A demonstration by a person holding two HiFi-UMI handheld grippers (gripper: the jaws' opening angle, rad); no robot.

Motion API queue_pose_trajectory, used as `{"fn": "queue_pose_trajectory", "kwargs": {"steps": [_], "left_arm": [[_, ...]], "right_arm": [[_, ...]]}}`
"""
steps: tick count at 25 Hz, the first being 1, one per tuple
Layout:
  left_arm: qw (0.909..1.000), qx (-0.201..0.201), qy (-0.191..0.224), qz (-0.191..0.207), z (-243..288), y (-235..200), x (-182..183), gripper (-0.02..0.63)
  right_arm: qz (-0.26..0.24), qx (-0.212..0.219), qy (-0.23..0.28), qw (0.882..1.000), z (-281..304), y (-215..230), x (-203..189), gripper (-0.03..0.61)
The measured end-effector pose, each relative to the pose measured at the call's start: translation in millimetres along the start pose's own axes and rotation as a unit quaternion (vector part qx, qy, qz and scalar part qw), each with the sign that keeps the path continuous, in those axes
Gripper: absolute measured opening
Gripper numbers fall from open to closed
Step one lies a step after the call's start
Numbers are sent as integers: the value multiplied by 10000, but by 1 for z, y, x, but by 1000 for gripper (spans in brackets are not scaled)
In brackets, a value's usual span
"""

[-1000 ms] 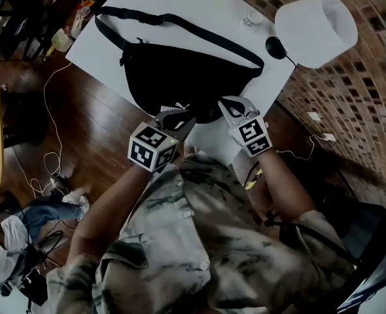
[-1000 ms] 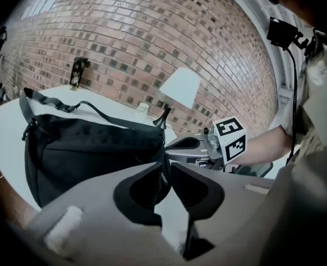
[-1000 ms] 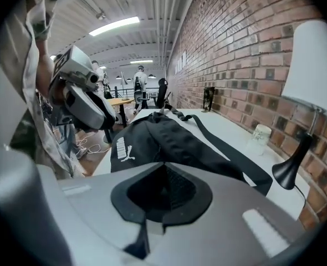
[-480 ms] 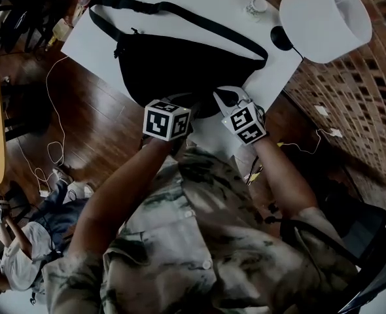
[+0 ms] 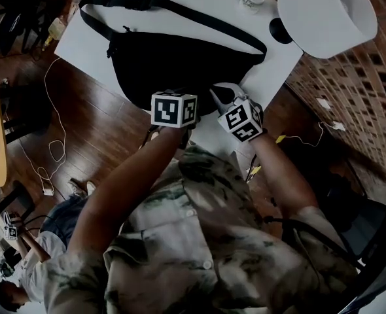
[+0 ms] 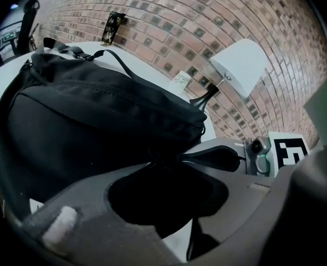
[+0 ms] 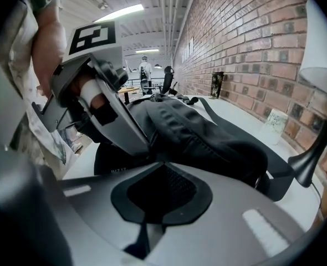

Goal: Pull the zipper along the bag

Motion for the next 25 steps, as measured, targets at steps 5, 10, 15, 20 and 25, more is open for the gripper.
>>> {"fn": "queue_pose_trajectory", "kwargs": {"steps": [5,10,15,20,25], "left_arm": [[9984,561,-98,43,5,-1,0,120],[9934,998,-157,539,4,-4,0,57],[9900,917,-90,1065,1,-4,2,44],[9901,703,-136,1207,-1,-4,2,32],[9880,455,-246,1458,-10,-6,0,28]], "right_arm": [[97,-27,92,9999,2,0,-1,6],[194,-65,165,9997,0,-1,-2,6],[221,-88,205,9995,1,-1,-2,6],[228,-108,197,9995,1,0,-3,6],[214,-95,161,9996,1,0,-3,6]]}}
Point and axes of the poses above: the fingertips, and each gripper's own axes: z forward along the fingers, y to its right, x out of its top, the point moved 3 cm from there along -z, backward along the fingers, and after that the axes turned 9 degrees about y, right-handed, at the moved point
